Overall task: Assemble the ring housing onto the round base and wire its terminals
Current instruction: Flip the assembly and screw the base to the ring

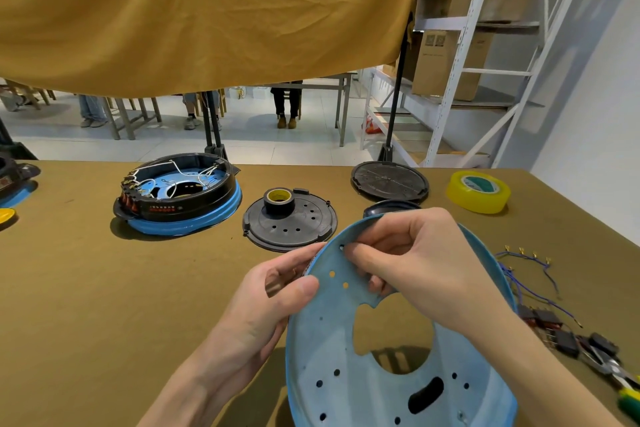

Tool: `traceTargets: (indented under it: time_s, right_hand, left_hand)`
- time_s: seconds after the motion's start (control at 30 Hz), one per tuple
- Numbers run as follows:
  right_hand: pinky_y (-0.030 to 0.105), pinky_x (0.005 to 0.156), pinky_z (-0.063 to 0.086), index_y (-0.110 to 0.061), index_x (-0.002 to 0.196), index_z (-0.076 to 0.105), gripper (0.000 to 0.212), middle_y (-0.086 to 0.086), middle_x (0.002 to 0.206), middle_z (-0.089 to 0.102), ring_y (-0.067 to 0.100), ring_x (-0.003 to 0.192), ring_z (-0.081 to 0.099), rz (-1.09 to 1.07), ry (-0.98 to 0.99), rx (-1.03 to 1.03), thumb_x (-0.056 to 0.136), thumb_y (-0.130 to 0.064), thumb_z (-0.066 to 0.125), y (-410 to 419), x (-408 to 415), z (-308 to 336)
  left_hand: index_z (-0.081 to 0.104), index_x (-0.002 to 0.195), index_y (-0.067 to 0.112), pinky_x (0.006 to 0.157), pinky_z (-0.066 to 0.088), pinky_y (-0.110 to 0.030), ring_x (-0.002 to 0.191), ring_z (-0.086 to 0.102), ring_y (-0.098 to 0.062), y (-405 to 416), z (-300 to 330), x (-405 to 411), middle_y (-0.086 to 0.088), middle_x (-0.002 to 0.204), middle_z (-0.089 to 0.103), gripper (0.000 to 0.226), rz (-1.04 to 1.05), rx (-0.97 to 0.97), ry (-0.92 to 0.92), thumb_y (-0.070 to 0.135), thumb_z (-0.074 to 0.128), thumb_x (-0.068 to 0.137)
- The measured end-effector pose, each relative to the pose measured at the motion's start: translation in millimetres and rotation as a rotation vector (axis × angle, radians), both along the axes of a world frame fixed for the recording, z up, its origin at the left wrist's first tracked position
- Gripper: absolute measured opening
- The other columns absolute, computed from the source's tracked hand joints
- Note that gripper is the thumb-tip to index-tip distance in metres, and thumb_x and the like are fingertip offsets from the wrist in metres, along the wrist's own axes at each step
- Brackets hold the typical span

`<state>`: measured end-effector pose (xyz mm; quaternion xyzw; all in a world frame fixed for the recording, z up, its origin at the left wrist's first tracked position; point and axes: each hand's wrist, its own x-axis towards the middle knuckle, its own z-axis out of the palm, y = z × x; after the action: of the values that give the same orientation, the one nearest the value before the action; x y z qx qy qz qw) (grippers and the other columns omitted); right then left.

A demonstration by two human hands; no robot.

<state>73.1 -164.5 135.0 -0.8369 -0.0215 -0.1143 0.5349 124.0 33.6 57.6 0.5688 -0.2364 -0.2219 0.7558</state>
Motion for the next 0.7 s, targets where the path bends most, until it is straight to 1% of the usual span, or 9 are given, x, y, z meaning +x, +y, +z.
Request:
traceTargets:
  time_s: [0.07, 0.13, 0.23, 0.4, 0.47, 0.53, 0.57, 0.63, 0.7]
  right_hand:
    - [0.026, 0.041, 0.049, -0.016, 0.07, 0.078, 0.015, 0.006, 0.06, 0.071, 0.019, 0.043, 0.064, -0.029, 0.009, -0.013, 0.085, -0.015, 0.08, -0.9, 1.7, -0.4]
    - [0.025, 0.036, 0.043, -0.014, 0.068, 0.076, 0.017, 0.008, 0.058, 0.07, 0.021, 0.04, 0.062, -0.041, 0.051, 0.009, 0.084, -0.016, 0.082, -1.6, 4.2, -0.1]
    - [0.024, 0.035, 0.043, -0.006, 0.066, 0.073, 0.022, 0.012, 0.057, 0.069, 0.024, 0.039, 0.061, -0.016, 0.086, 0.07, 0.085, -0.014, 0.081, -0.5, 6.5, -1.5]
    - [0.024, 0.037, 0.045, -0.003, 0.069, 0.071, 0.02, 0.012, 0.057, 0.069, 0.024, 0.039, 0.062, 0.016, 0.096, 0.108, 0.087, -0.007, 0.079, -0.9, 7.5, -3.7]
    - [0.025, 0.038, 0.046, -0.003, 0.073, 0.071, 0.016, 0.012, 0.058, 0.069, 0.024, 0.04, 0.061, 0.011, 0.08, 0.115, 0.087, -0.005, 0.079, -0.6, 8.3, -5.6]
    - [0.029, 0.039, 0.049, -0.01, 0.081, 0.074, 0.009, 0.008, 0.059, 0.07, 0.023, 0.041, 0.062, -0.014, -0.005, 0.051, 0.087, -0.004, 0.077, 2.2, 6.8, -8.8]
    - [0.03, 0.04, 0.051, -0.015, 0.084, 0.076, 0.011, 0.004, 0.061, 0.071, 0.02, 0.043, 0.064, -0.015, -0.064, -0.005, 0.088, -0.004, 0.075, 3.7, 5.0, -11.0]
    - [0.023, 0.047, 0.053, -0.022, 0.087, 0.079, 0.017, -0.008, 0.067, 0.072, 0.012, 0.051, 0.066, 0.006, -0.183, -0.142, 0.089, -0.006, 0.074, 6.1, 0.9, -13.8]
    - [0.013, 0.056, 0.049, -0.025, 0.091, 0.081, 0.019, -0.017, 0.073, 0.072, 0.005, 0.065, 0.067, 0.001, -0.269, -0.281, 0.088, -0.007, 0.076, 5.8, -2.5, -14.4]
  left_hand:
    - [0.061, 0.141, 0.014, 0.102, 0.055, -0.043, 0.127, 0.063, -0.035, 0.0, -0.1, -0.3, -0.016, 0.136, 0.067, 0.079, 0.003, 0.01, 0.008, 0.047, 0.084, 0.073]
    - [0.059, 0.143, 0.013, 0.1, 0.056, -0.043, 0.127, 0.063, -0.036, -0.8, -0.4, -1.3, -0.016, 0.137, 0.066, 0.083, 0.009, 0.011, 0.014, 0.051, 0.084, 0.073]
    - [0.059, 0.142, 0.011, 0.092, 0.057, -0.035, 0.123, 0.066, -0.034, -2.1, -0.4, -4.2, -0.017, 0.135, 0.067, 0.077, 0.023, 0.009, 0.005, 0.049, 0.08, 0.078]
    - [0.065, 0.136, 0.015, 0.091, 0.058, -0.035, 0.12, 0.068, -0.034, -5.7, -2.1, -6.3, -0.014, 0.13, 0.071, 0.064, 0.087, 0.022, -0.016, 0.044, 0.075, 0.079]
    - [0.068, 0.133, 0.018, 0.089, 0.058, -0.032, 0.118, 0.069, -0.031, -6.9, -2.5, -7.5, -0.012, 0.129, 0.072, 0.06, 0.109, 0.029, -0.027, 0.043, 0.075, 0.079]
    - [0.07, 0.131, 0.018, 0.089, 0.059, -0.033, 0.117, 0.07, -0.031, -8.7, -3.6, -8.5, -0.013, 0.127, 0.073, 0.06, 0.135, 0.021, -0.013, 0.044, 0.076, 0.077]
    - [0.07, 0.131, 0.018, 0.09, 0.06, -0.034, 0.116, 0.07, -0.032, -9.9, -4.1, -9.2, -0.013, 0.126, 0.073, 0.062, 0.148, 0.019, -0.001, 0.046, 0.077, 0.075]
    - [0.07, 0.13, 0.018, 0.09, 0.06, -0.035, 0.115, 0.071, -0.032, -11.3, -3.8, -10.5, -0.012, 0.124, 0.074, 0.066, 0.162, 0.023, 0.022, 0.049, 0.079, 0.072]
    - [0.072, 0.128, 0.021, 0.086, 0.061, -0.032, 0.113, 0.072, -0.031, -11.3, -2.7, -11.7, -0.01, 0.123, 0.075, 0.066, 0.173, 0.037, 0.029, 0.051, 0.08, 0.07]
